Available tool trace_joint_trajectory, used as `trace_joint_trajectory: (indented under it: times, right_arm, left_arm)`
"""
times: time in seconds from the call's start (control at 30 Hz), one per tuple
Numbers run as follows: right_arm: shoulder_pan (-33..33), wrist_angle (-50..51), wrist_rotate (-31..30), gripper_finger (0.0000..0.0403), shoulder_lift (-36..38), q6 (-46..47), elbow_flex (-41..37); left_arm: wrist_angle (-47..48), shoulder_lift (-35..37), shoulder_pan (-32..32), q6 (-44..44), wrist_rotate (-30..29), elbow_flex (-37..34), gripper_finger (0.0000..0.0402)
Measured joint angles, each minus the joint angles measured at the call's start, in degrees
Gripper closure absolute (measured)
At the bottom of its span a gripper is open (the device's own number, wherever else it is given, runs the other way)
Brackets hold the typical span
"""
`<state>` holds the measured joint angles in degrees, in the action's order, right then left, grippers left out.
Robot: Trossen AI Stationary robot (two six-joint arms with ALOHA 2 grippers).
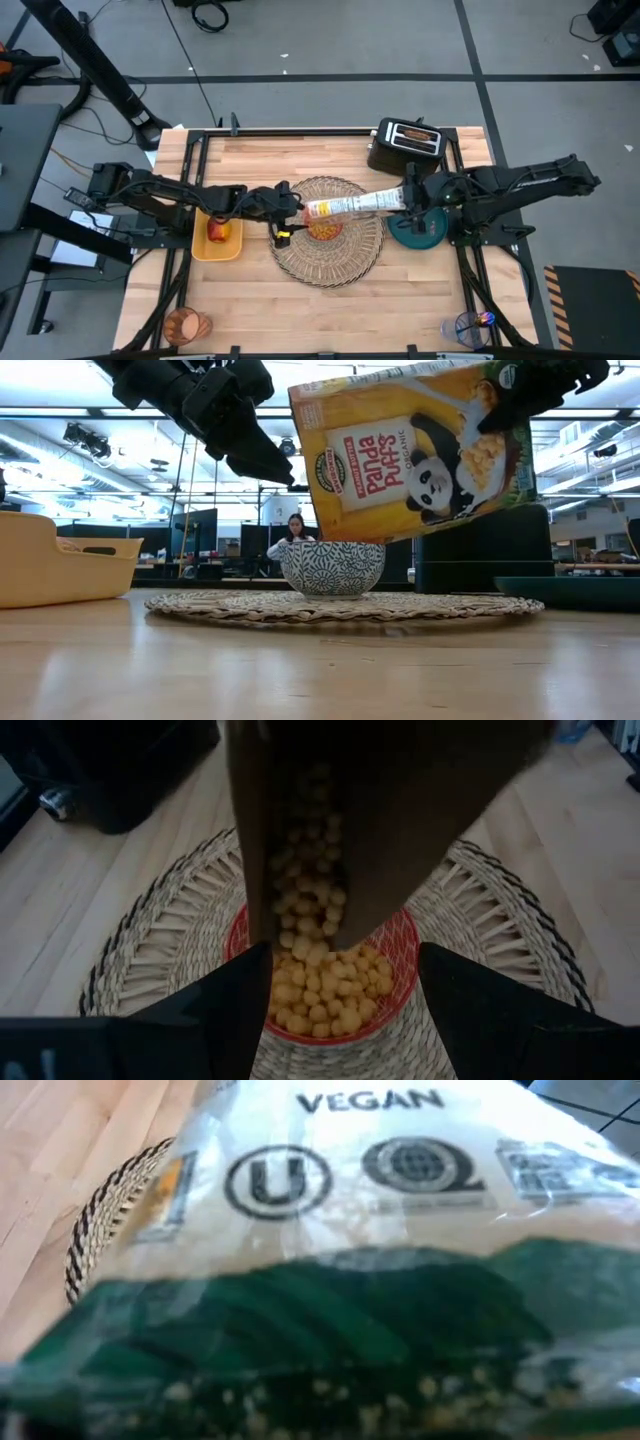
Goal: Arrange a breakfast setting
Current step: Pour the cereal from the yellow cereal box into the red bowl on the brown table mat
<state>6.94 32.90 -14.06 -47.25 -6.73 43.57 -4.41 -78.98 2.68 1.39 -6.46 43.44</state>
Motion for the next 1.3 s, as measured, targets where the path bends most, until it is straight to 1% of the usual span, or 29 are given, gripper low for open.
trace_joint_trajectory:
  times: [0.23,0.37,0.5,0.7,0.97,1.3]
  right_arm:
    - [0.1,4.3,-0.1,0.0163,4.7,1.7,0.0]
    - [0.1,7.1,-1.3,0.0163,6.2,2.8,0.0]
    - [0.1,7.8,-0.9,0.0163,7.1,2.7,0.1]
    - [0.2,8.1,2.7,0.0163,6.9,0.3,3.1]
    - [0.2,8.2,4.2,0.0164,4.7,1.1,3.6]
    - [0.2,7.0,3.4,0.0203,4.4,1.5,3.6]
  left_arm:
    - [0.4,0.0,0.1,1.0,0.0,0.0,0.0143]
    - [0.4,0.0,0.1,1.0,0.0,0.0,0.0143]
    - [0.4,0.0,0.1,1.0,0.0,0.0,0.0143]
    - [-0.2,0.0,0.1,1.0,0.0,0.0,0.0143]
    - [-0.9,0.0,0.1,1.0,0.0,0.0,0.0143]
    - [-0.9,0.0,0.1,1.0,0.0,0.0,0.0143]
